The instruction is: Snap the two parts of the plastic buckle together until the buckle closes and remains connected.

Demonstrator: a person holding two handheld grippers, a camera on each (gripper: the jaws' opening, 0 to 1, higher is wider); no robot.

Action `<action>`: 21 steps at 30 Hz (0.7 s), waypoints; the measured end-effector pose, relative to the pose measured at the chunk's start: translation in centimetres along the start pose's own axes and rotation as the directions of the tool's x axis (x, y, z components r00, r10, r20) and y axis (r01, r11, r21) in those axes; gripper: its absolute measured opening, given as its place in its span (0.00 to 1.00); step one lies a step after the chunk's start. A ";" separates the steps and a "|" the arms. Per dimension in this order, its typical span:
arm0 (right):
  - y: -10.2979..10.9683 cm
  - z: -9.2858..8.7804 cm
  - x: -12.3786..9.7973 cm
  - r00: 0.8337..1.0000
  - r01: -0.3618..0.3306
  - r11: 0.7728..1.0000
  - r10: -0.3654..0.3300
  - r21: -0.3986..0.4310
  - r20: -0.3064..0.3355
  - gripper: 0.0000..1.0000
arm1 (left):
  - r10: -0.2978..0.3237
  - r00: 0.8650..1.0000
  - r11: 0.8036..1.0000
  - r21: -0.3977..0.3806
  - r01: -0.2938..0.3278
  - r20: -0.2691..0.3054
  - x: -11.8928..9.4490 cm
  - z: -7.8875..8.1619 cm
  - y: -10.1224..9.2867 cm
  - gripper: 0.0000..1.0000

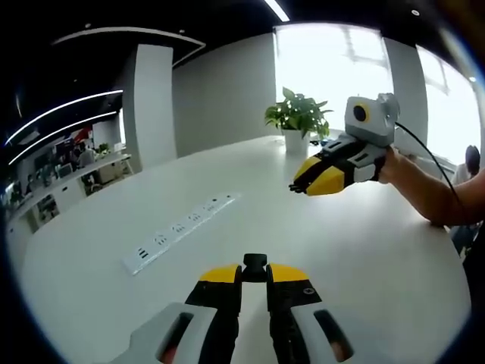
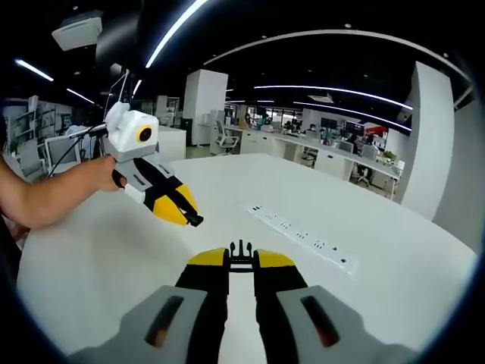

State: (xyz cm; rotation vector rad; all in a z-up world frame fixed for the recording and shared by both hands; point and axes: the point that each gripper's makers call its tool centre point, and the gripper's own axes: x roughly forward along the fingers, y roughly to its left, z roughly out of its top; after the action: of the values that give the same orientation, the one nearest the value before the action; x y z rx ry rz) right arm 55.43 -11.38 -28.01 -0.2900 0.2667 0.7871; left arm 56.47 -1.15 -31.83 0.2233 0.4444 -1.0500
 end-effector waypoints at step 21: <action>1.3 -1.6 -1.2 1.000 0.013 0.999 -0.013 0.042 -0.001 0.10 | 0.018 1.000 1.000 0.015 -0.018 -0.012 -1.1 -1.3 -1.4 0.10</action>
State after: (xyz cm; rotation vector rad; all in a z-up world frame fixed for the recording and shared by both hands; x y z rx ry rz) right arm 53.49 -11.88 -29.27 -0.2523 0.2814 0.7678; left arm 54.47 -0.41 -32.46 0.2467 0.4452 -1.0353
